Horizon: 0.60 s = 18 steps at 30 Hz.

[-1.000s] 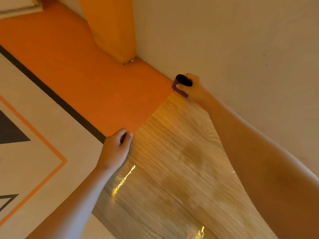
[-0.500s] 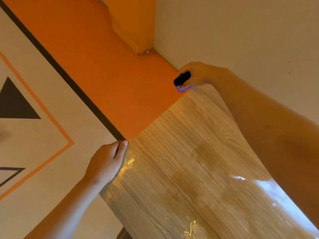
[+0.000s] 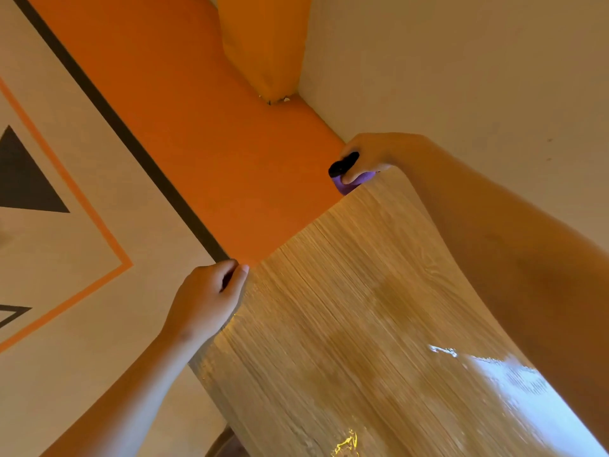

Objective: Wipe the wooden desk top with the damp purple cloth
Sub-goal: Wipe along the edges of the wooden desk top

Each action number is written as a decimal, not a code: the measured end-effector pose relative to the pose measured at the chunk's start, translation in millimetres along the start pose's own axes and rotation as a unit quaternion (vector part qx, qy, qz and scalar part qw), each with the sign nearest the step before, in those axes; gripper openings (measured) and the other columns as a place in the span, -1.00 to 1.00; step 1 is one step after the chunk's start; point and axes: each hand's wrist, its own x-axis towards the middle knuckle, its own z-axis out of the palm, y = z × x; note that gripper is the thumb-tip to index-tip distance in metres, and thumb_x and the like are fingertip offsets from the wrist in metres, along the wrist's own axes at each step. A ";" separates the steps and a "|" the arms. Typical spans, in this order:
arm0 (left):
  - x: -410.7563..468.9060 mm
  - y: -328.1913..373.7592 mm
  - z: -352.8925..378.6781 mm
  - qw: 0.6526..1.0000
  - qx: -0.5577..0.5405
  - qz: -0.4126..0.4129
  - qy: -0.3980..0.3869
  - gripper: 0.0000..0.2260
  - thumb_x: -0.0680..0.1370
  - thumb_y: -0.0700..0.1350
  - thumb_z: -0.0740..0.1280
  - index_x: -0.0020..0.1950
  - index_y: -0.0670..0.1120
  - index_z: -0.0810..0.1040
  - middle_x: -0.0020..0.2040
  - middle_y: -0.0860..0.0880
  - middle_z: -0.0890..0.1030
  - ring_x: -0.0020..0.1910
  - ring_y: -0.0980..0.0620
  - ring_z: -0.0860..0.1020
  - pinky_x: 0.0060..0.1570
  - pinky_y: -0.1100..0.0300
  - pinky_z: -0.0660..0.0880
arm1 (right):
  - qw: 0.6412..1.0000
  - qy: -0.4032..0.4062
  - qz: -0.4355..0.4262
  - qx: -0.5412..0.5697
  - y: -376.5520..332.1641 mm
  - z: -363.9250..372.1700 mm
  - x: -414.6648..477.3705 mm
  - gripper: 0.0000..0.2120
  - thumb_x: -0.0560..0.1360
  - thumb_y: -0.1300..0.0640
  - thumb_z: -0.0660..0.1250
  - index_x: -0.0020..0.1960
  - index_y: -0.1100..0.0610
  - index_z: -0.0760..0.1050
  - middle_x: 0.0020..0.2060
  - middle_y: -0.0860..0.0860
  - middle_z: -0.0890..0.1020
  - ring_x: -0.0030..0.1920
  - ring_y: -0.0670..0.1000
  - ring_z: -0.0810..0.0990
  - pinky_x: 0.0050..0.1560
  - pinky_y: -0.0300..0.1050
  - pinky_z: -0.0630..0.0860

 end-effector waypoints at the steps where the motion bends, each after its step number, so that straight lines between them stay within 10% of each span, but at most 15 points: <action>1: -0.1 0.4 0.0 1.000 0.000 0.001 0.002 -0.61 0.63 -0.03 0.18 -0.41 -0.03 0.27 -0.56 0.06 0.25 -0.57 0.08 0.26 -0.48 0.17 0.18 | 1.000 -0.018 -0.008 0.010 -8.1 3.7 -0.4 -0.85 0.40 -0.03 0.43 -0.29 -0.10 0.48 -0.33 -0.09 0.54 -0.26 -0.02 0.48 -0.18 -0.12 0.40; 8: -0.5 -0.7 -1.1 1.000 0.007 0.000 0.008 -0.61 0.62 -0.01 0.18 -0.41 -0.06 0.30 -0.55 0.02 0.29 -0.55 -0.07 0.34 -0.48 0.12 0.20 | 0.990 -0.081 -0.101 0.049 -61.4 43.6 1.5 -0.89 0.42 -0.05 0.40 -0.16 -0.04 0.52 -0.29 -0.09 0.59 -0.28 -0.05 0.49 -0.20 -0.12 0.40; 13: 0.0 0.1 -0.3 1.000 0.006 0.004 0.008 -0.61 0.63 -0.01 0.18 -0.39 -0.06 0.32 -0.55 0.03 0.29 -0.55 -0.01 0.32 -0.48 0.15 0.19 | 1.000 0.003 -0.008 0.028 -16.7 21.7 -4.1 -0.69 0.41 -0.02 0.42 0.14 0.00 0.54 0.02 0.01 0.63 0.03 0.08 0.59 0.12 0.00 0.52; 18: 0.2 -3.1 0.5 1.000 0.012 0.007 0.021 -0.61 0.63 -0.02 0.19 -0.40 -0.04 0.30 -0.55 0.04 0.29 -0.57 0.01 0.30 -0.49 0.15 0.19 | 0.999 -0.026 -0.020 0.024 -34.0 25.4 -5.8 -0.81 0.39 -0.03 0.44 -0.02 -0.06 0.55 -0.07 -0.04 0.62 -0.03 0.05 0.58 0.02 -0.06 0.51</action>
